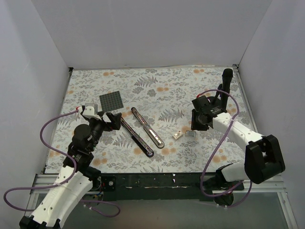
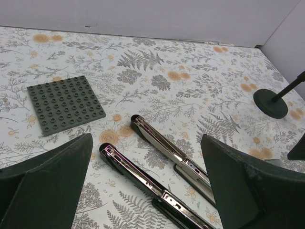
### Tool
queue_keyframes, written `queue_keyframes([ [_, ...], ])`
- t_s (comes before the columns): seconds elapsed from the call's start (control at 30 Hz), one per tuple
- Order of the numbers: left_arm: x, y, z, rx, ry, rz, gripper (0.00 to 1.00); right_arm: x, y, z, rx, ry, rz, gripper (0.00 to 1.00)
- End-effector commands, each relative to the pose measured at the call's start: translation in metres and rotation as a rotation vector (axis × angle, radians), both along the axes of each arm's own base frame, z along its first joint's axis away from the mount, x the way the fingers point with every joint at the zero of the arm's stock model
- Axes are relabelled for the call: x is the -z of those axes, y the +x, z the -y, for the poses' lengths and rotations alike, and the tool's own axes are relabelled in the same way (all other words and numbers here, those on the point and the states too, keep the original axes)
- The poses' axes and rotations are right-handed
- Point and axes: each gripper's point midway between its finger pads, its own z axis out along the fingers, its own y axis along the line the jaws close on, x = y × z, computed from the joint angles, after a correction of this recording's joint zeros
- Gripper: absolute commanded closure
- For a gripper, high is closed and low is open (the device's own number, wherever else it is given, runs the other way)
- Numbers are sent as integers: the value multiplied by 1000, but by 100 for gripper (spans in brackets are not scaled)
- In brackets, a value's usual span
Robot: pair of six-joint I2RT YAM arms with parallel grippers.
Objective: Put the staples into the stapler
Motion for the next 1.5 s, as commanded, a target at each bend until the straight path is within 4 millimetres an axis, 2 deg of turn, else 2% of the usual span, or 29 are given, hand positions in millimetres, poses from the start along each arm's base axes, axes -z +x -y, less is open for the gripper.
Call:
queue_keyframes([
  [0.0, -17, -3, -1, -8, -3, 36, 2, 2, 9, -3, 18, 12, 7, 64],
  [0.4, -16, -4, 1, -1, 0, 37, 2, 23, 9, -3, 21, -3, -40, 74],
  [1.0, -13, -4, 2, 5, 5, 33, 2, 48, 3, 2, 23, -9, -88, 74],
  [1.47, -12, -3, 2, 7, 10, 29, 2, 47, -1, 15, 30, -53, -102, 75],
])
